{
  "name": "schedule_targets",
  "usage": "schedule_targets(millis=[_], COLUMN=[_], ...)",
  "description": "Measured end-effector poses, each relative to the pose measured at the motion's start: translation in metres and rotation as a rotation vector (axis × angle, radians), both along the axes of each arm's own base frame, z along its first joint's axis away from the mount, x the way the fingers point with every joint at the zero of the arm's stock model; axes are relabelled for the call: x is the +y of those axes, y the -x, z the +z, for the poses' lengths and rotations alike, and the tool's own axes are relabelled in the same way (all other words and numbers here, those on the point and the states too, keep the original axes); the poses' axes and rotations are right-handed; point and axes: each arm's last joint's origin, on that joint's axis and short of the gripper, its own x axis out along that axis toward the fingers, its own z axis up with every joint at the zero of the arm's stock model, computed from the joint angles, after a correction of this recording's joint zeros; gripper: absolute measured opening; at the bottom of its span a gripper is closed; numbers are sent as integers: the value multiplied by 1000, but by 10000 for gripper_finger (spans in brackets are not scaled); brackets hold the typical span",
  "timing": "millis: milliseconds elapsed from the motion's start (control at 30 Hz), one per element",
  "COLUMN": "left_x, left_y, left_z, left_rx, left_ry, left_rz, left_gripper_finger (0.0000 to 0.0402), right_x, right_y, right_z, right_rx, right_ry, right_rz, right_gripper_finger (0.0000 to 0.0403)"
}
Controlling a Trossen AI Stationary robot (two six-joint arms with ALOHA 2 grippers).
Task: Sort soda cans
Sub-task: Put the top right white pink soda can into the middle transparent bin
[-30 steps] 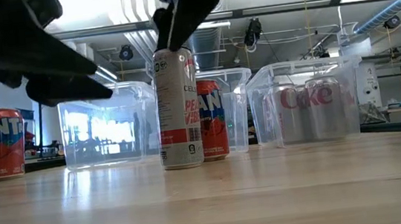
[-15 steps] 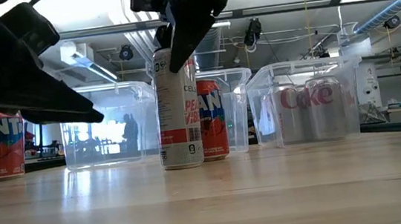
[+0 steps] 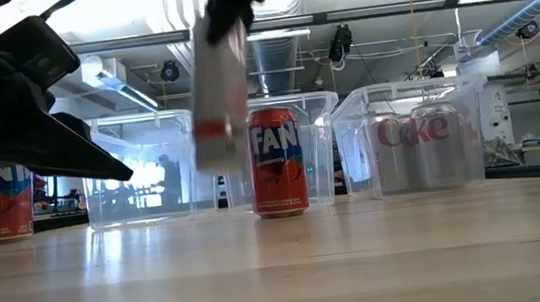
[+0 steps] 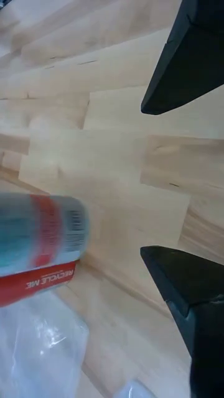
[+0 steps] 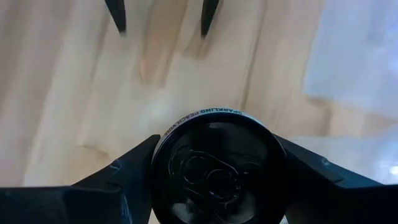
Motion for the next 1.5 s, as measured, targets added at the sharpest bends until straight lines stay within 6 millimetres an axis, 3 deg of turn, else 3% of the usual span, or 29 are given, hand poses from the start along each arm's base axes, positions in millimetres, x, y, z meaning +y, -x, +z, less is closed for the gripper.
schedule_targets(millis=[200,433,600,767,967,1067,1233,1500], left_x=[0,0,-1,-1,-5,-6,-6,-5], left_y=[0,0,-2,-4,-9,-11,-11,-10], left_z=[0,-6,-16,-22,-19,-17,-17,-18], left_rx=[3,23,45,55,46,43,47,49], left_ry=[6,-2,-16,-17,-18,-24,-29,-31], left_rz=[6,11,23,30,20,14,13,14], left_gripper_finger=[348,348,348,348,348,348,348,348], right_x=[0,-28,-65,-115,-173,-193,-210,-223], right_y=[8,54,71,71,58,47,32,18], right_z=[65,133,146,122,61,30,-8,-34], right_rx=[-190,-388,-414,-318,-164,-116,-64,-47], right_ry=[-26,-28,137,163,146,127,92,45], right_rz=[9,-88,-287,-435,-574,-647,-731,-819], right_gripper_finger=[254,253,255,253,256,253,257,257])
